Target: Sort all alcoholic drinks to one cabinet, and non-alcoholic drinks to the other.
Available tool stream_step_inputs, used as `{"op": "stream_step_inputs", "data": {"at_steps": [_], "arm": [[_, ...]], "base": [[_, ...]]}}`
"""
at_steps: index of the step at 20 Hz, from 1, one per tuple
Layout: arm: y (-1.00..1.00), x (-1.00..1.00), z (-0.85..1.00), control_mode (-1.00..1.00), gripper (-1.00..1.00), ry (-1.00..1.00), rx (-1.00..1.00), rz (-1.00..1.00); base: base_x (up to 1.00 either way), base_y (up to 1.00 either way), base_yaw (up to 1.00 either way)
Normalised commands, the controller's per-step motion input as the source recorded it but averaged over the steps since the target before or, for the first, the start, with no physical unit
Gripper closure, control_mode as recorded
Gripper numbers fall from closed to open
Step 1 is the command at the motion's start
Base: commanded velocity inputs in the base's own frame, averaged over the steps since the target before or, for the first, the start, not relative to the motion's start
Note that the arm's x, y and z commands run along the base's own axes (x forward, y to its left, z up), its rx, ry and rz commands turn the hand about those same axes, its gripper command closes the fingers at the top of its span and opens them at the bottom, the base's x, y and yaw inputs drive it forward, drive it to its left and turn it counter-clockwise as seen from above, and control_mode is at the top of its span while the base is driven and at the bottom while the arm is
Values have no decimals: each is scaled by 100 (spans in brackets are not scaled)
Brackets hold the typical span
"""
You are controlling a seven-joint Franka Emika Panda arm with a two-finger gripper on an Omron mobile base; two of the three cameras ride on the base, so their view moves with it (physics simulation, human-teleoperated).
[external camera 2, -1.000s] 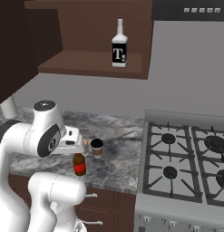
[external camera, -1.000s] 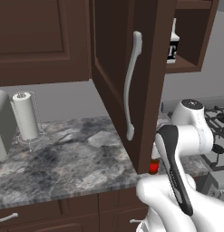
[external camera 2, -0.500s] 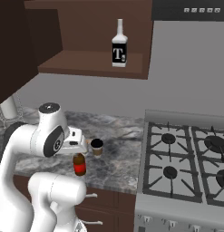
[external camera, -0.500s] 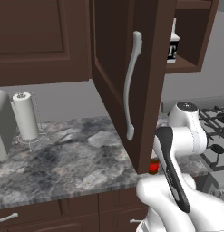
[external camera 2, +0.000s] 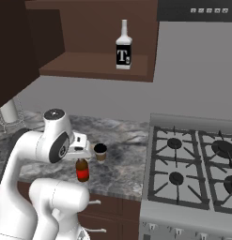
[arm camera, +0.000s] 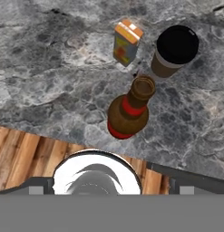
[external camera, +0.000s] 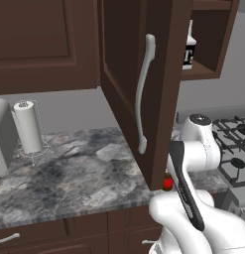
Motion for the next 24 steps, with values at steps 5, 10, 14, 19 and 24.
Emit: {"op": "stream_step_inputs", "data": {"at_steps": [5,10,14,19,24], "arm": [[0,8,-20,-100,-100,-5,0,0],[0,9,-18,-100,-100,-3,0,0],[0,9,-14,-100,-100,-1,0,0],[0,12,-9,-100,-100,-1,0,0],[0,16,-10,-100,-100,0,0,-1]], "base": [[0,0,0],[0,0,0],[0,0,0],[0,0,0],[0,0,0]]}}
